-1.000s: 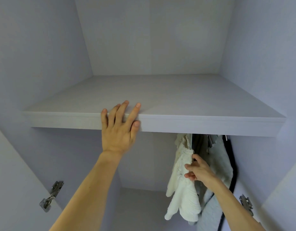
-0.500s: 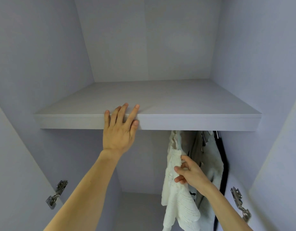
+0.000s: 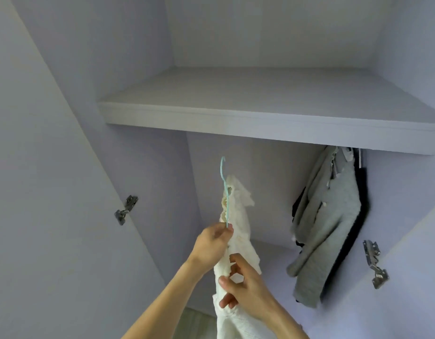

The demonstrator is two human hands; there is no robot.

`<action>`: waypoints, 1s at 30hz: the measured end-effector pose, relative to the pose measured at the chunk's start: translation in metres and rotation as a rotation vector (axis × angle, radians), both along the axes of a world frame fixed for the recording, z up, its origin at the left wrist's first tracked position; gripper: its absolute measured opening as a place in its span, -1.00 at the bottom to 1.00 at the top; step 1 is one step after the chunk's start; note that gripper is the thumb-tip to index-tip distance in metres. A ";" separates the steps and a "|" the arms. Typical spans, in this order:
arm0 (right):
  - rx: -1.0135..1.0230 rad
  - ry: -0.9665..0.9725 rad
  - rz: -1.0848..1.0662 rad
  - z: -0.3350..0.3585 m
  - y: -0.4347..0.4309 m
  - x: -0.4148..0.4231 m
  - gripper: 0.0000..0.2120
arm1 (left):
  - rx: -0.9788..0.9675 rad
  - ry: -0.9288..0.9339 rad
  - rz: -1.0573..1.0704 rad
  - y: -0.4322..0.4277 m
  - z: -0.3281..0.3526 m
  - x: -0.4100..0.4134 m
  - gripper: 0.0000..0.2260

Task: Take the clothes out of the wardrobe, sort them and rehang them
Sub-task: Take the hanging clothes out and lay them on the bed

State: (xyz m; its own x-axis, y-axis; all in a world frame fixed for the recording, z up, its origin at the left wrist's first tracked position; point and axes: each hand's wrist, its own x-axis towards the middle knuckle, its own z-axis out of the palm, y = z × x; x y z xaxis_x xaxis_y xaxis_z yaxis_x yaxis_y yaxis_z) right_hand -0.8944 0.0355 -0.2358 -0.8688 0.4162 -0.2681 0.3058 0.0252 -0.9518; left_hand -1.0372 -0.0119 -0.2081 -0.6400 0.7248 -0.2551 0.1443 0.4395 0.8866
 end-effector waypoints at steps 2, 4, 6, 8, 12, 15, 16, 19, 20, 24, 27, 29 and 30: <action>-0.013 -0.028 0.100 -0.015 -0.025 -0.001 -0.77 | -0.012 -0.107 0.153 -0.030 -0.012 0.000 -0.75; -0.015 -0.068 0.230 -0.029 -0.045 -0.003 -0.77 | -0.047 -0.146 0.235 -0.070 -0.024 0.001 -0.77; 0.035 -0.132 0.404 -0.040 -0.062 -0.007 -0.73 | -0.080 -0.166 0.305 -0.118 -0.035 0.005 -0.77; 0.120 -0.179 0.556 -0.048 -0.075 -0.012 -0.67 | -0.096 -0.199 0.388 -0.169 -0.048 0.017 -0.77; 0.313 -0.164 0.662 -0.061 -0.105 -0.031 -0.62 | -0.125 -0.241 0.477 -0.262 -0.069 0.056 -0.78; 0.448 -0.069 0.748 -0.062 -0.151 -0.048 -0.57 | -0.168 -0.286 0.566 -0.333 -0.073 0.105 -0.77; 0.501 -0.035 0.800 -0.061 -0.170 -0.053 -0.55 | -0.169 -0.292 0.596 -0.356 -0.072 0.125 -0.77; 0.712 0.044 1.069 -0.060 -0.235 -0.057 -0.40 | -0.151 -0.313 0.693 -0.414 -0.068 0.191 -0.75; 0.788 0.064 1.177 -0.062 -0.261 -0.052 -0.35 | -0.145 -0.324 0.737 -0.433 -0.066 0.214 -0.75; 0.966 0.171 1.518 -0.067 -0.364 -0.006 -0.46 | -0.088 -0.366 0.935 -0.499 -0.055 0.314 -0.77; 0.971 0.317 1.725 -0.070 -0.426 0.037 -0.49 | -0.034 -0.375 1.114 -0.534 -0.051 0.393 -0.78; 0.917 0.430 1.835 -0.067 -0.463 0.066 -0.47 | 0.001 -0.371 1.244 -0.547 -0.048 0.444 -0.79; 0.886 0.469 1.879 -0.064 -0.481 0.081 -0.46 | 0.032 -0.370 1.327 -0.551 -0.046 0.468 -0.80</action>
